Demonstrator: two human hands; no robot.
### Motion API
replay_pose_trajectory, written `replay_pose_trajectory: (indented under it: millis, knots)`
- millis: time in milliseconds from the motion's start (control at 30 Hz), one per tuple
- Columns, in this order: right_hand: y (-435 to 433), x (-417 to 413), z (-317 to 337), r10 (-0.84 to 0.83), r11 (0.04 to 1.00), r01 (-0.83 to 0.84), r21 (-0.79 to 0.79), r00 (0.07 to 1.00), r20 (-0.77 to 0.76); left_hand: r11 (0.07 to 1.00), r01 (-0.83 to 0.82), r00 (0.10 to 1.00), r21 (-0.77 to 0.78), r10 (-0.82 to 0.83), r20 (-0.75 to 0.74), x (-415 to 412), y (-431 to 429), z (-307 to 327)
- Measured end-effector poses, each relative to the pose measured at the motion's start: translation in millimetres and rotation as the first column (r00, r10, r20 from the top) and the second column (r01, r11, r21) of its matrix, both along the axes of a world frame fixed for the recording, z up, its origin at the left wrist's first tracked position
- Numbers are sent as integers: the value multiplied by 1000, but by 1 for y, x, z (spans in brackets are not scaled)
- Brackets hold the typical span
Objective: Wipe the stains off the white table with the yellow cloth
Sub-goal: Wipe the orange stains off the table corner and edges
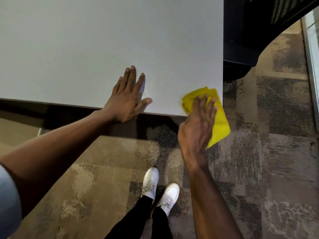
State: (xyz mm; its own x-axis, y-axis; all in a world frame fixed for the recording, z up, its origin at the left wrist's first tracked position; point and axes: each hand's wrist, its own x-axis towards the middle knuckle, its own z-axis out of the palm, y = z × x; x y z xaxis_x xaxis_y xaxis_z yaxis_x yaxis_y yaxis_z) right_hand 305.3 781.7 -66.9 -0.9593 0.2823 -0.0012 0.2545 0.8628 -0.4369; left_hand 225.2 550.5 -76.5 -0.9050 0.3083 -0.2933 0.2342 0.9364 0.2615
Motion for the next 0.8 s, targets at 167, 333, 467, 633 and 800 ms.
replay_pose_trajectory:
  millis: [167,333,467,633,800]
  knots:
    - [-25,7,3,333,942,-332,35,943,2,1000,-2,1000,-18,2,-7,2,3,-3]
    - [4,15,3,307,948,-312,54,948,79,999,10,998,-49,-7,66,-1,6,3]
    - [25,-10,7,125,989,-134,70,985,117,998,13,997,-60,-8,77,1,5,6]
    - [-16,-15,14,355,933,-360,19,927,122,998,5,999,-69,-1,54,-1,5,2]
    - [5,19,9,460,884,-467,20,878,134,997,3,1000,-73,-1,29,0,3,-2]
